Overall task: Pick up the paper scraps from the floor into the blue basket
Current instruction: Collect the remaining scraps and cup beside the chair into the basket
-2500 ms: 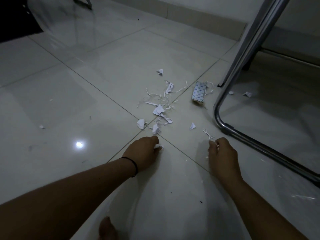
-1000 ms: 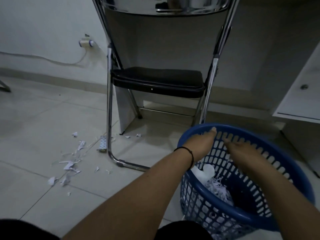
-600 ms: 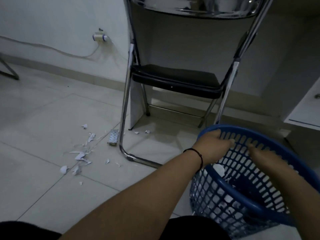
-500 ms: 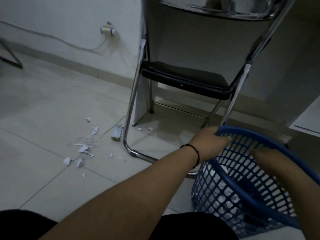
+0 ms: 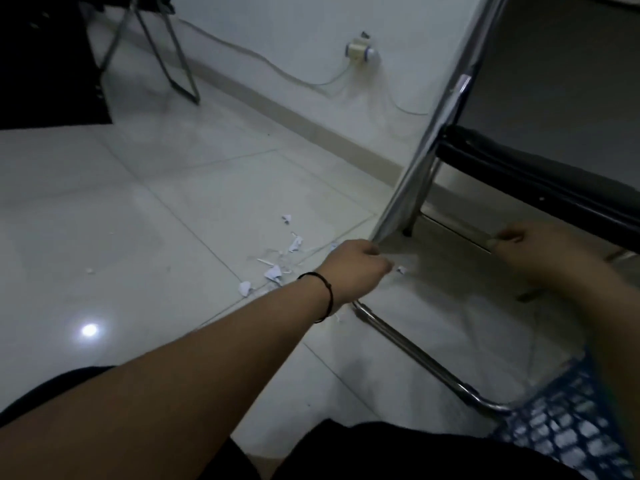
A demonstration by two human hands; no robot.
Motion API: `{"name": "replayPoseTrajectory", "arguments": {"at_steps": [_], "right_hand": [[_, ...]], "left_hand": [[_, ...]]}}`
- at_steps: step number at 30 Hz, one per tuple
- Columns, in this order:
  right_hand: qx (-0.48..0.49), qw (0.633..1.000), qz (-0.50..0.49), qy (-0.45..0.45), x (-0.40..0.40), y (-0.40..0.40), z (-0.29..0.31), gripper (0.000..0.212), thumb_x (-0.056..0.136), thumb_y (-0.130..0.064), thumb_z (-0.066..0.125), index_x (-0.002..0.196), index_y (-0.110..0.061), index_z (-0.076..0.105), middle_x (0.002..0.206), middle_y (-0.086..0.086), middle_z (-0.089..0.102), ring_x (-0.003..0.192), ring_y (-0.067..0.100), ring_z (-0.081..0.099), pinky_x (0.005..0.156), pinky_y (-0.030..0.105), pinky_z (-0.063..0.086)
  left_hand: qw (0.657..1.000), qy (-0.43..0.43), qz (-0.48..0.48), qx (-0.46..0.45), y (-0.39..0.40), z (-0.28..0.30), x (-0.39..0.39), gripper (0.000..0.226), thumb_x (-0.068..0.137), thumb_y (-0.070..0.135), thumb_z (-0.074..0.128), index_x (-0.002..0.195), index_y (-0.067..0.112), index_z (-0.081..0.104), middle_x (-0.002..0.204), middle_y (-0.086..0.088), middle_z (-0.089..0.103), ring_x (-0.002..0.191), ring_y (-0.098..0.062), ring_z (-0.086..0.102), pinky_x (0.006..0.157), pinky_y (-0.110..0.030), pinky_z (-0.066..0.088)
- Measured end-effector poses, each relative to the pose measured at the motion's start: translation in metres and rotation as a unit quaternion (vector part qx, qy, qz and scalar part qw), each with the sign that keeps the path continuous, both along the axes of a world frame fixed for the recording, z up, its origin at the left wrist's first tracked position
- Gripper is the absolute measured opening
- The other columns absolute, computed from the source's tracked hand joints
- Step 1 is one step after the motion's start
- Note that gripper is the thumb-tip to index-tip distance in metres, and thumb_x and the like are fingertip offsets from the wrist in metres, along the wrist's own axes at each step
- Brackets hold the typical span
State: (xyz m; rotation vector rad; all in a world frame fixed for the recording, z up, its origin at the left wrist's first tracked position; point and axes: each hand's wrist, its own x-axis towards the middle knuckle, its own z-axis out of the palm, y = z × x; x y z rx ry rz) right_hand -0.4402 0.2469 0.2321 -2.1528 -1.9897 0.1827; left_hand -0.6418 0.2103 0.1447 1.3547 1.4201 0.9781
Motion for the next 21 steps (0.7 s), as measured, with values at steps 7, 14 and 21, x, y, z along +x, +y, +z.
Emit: {"name": "replayPoseTrajectory", "arguments": {"at_steps": [7, 14, 21], "right_hand": [[-0.021, 0.994, -0.001, 0.104, -0.016, 0.049, -0.103, 0.027, 0.089, -0.021, 0.053, 0.104, -0.003, 0.066, 0.114, 0.021, 0.063, 0.100, 0.037, 0.059, 0.077, 0.031, 0.042], [-0.088, 0.986, -0.042, 0.135, 0.003, 0.087, -0.203, 0.024, 0.088, -0.020, 0.049, 0.097, -0.003, 0.063, 0.107, 0.016, 0.064, 0.093, 0.030, 0.056, 0.070, 0.023, 0.034], [-0.118, 0.982, -0.068, 0.132, 0.020, 0.144, -0.272, 0.034, 0.089, -0.025, 0.050, 0.117, -0.007, 0.058, 0.124, 0.011, 0.059, 0.102, 0.026, 0.054, 0.079, 0.024, 0.037]], "left_hand": [[0.994, 0.080, 0.069, -0.023, 0.028, -0.030, -0.014, 0.010, 0.086, 0.025, 0.057, 0.091, 0.019, 0.062, 0.088, -0.003, 0.060, 0.080, -0.018, 0.054, 0.069, -0.023, 0.040], [0.982, 0.144, 0.120, -0.021, 0.074, -0.089, -0.015, 0.010, 0.085, 0.024, 0.057, 0.085, 0.019, 0.066, 0.081, 0.005, 0.064, 0.077, -0.012, 0.059, 0.065, -0.018, 0.044], [0.973, 0.174, 0.153, 0.006, 0.129, -0.164, -0.023, 0.010, 0.084, 0.023, 0.059, 0.090, 0.020, 0.066, 0.089, 0.003, 0.068, 0.076, -0.007, 0.061, 0.065, -0.013, 0.043]]}}
